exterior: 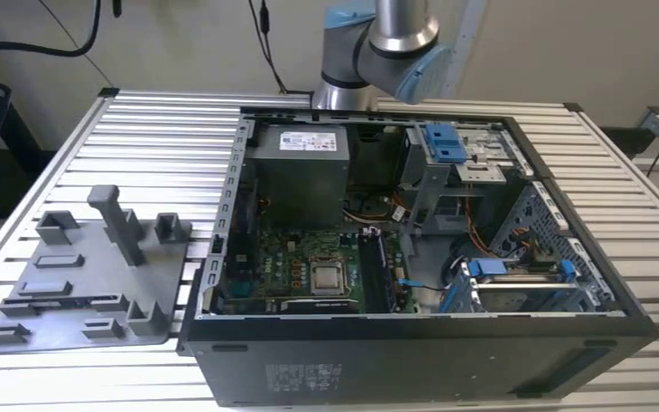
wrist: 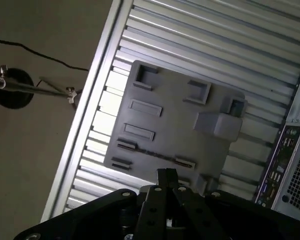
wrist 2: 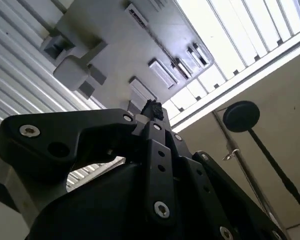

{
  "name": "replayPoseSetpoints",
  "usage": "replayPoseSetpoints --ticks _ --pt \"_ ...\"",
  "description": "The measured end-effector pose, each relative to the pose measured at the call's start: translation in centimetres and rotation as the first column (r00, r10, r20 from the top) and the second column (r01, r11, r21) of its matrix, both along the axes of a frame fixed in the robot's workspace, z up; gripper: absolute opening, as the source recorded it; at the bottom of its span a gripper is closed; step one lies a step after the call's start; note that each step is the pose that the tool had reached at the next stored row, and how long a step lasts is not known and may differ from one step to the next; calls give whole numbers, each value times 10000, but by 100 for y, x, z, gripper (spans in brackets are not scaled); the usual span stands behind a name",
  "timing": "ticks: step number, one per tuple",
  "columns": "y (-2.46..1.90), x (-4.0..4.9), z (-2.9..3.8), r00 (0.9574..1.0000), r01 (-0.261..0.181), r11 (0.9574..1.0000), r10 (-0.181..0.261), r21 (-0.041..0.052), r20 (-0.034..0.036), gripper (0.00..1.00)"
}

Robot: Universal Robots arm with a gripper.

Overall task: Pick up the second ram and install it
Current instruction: 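Pick up the second ram and move it above second insertion slot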

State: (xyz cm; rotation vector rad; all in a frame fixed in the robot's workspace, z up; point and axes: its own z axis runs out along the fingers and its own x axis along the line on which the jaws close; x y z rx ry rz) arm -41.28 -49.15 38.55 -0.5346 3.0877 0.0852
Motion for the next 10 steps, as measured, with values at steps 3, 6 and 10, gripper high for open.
replayPoseSetpoints --ticks 3,6,10 --pt "0 0 0 9989 -471 9989 471 -1 -5 11" --pt "0 0 0 9957 -931 9957 931 0 -4 11" --pt "0 0 0 9864 -1642 9864 1642 0 -4 11"
